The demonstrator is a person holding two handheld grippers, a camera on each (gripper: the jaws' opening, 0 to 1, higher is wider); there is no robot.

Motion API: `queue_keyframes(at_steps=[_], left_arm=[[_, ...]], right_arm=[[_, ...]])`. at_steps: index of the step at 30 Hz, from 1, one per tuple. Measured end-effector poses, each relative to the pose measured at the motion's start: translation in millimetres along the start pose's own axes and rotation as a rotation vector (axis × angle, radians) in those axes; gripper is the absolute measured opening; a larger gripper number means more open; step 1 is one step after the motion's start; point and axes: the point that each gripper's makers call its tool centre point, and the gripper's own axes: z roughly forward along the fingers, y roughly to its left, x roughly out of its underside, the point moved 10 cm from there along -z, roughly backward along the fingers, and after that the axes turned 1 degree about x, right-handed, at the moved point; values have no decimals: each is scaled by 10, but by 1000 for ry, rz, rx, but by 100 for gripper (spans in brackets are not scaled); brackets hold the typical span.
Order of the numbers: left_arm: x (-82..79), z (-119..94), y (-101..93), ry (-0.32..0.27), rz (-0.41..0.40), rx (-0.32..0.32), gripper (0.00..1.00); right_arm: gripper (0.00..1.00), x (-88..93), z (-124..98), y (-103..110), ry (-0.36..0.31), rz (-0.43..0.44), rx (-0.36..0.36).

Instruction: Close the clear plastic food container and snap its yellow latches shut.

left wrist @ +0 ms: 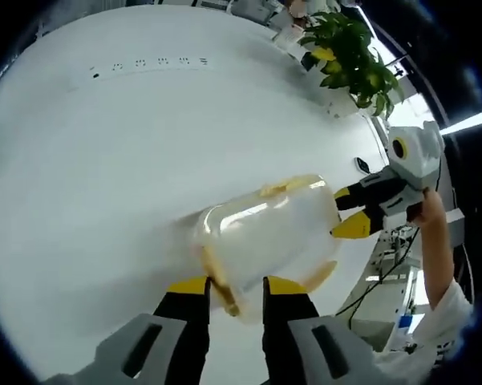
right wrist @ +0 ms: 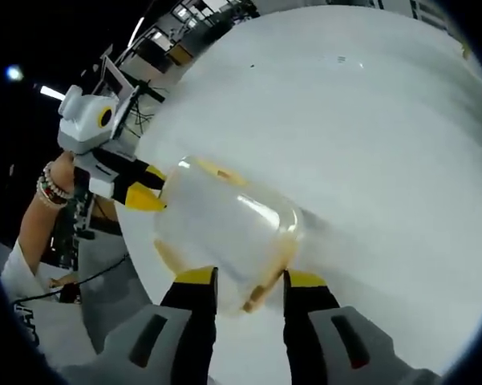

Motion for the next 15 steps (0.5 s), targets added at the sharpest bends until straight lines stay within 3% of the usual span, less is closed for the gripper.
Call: queue_keyframes(at_steps=[3,6,9,12,15], left_arm=[[-14,-62,-85,-17,184,-66,16],[-66,-122,-93,-66,273,-127,8],[-96,-174,-144,-95,207,-72,9],[-178,-240,-239,-180,192,-18,9],[-205,-228,-323,-206,198,18,8]], right_arm=[[31,-27,-8,50,1,-104,48],[31,-48,-43,63,1,-181,83],[29,-112,-125,88,-17,-212,115],[26,-238,-229,162,-143,-190,54],[18,-309,-252,234,-198,-228,37]])
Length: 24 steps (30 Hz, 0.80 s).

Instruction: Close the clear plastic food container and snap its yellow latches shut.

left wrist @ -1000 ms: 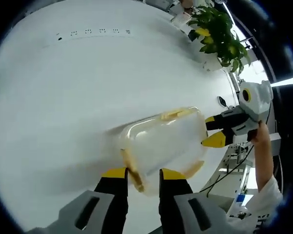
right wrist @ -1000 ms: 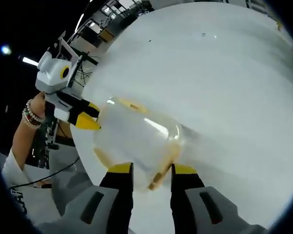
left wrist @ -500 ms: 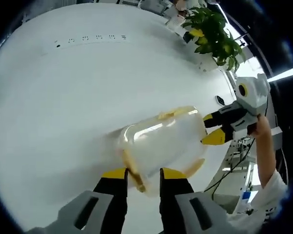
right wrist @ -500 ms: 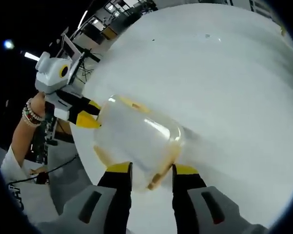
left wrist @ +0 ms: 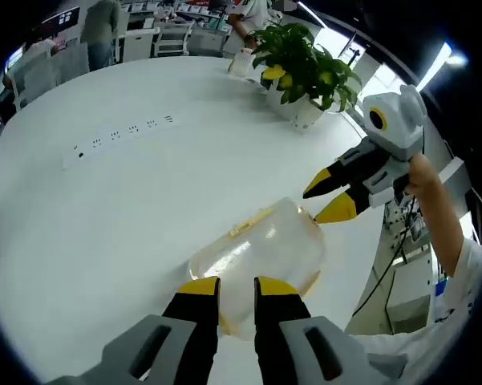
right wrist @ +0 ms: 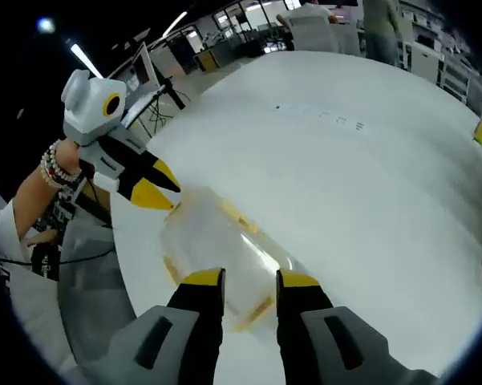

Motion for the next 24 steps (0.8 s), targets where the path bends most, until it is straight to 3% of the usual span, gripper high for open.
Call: queue_keyframes(at_steps=[6,13,24], left_arm=[[97,185,-236,-32,14,86,0],[136,336,-371,-65,70,97,0],[213,481,-443,-119,103,140,0]], right_arm=[[10,-70,130,118,-33,-47,-21],[0,-98,315,212,-13,-80,-57],[0,-134,574,293,17,-96,-102]])
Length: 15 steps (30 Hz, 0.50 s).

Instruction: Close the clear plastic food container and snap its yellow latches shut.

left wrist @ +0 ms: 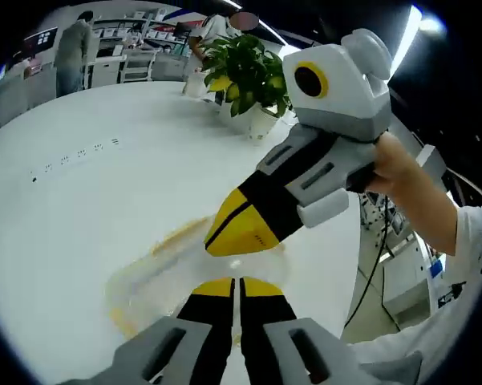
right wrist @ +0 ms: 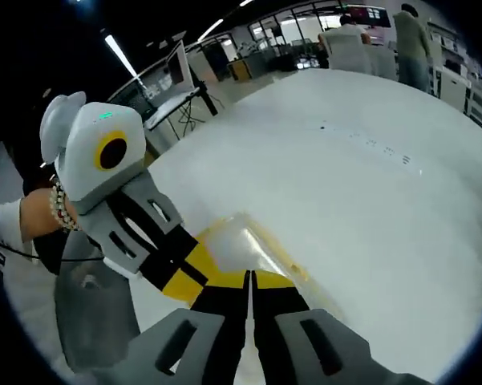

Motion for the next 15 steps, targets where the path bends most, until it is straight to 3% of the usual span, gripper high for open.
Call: queue_keyframes(at_steps=[4,15], left_arm=[[53,35,-33,-11,-88,60,0],[177,54,-106,22,-139,110,0]], right_arm=[[0,1,89,-12,20,-5,-10],[0,-160,210,-160,-18,23,7]])
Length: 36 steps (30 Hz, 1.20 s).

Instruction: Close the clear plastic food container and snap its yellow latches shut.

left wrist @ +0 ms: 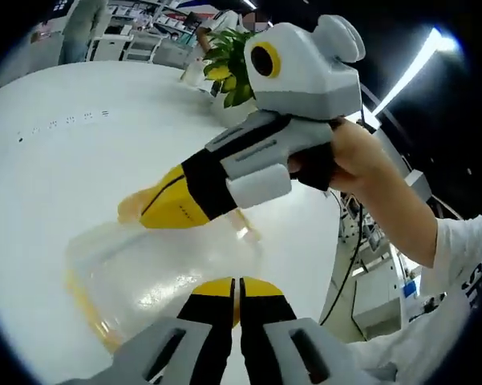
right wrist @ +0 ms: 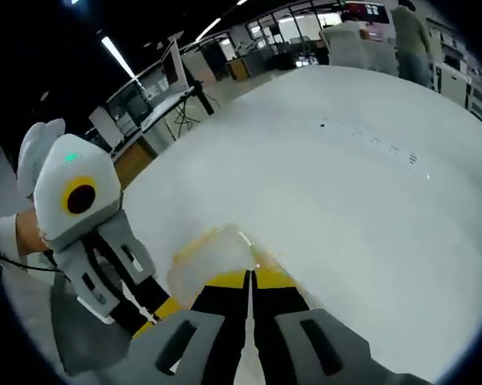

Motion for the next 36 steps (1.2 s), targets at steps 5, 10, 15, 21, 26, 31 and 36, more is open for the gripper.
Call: queue_keyframes(at_steps=[5,10,15,21,26,31,36], left_arm=[[70,9,-37,8,7,16,0],[96,-11,-70,3,-6,42,0],[164,-36,-113,15,-9,74,0],[291,-75,-151,50,1,77,0],[384,-20,-97,76,65,13,0],[382,17,-56,68,76,-7,0],[408,51,-43,82,102,-1,0]], right_arm=[[0,-35,37,-56,-5,4,9],[0,-70,53,-142,-36,46,29],[0,-54,76,-219,-31,70,35],[0,-9,81,-254,-33,93,44],[0,-13,85,-250,-30,89,45],[0,-17,85,-250,-32,83,54],[0,-4,88,-240,-36,87,57]])
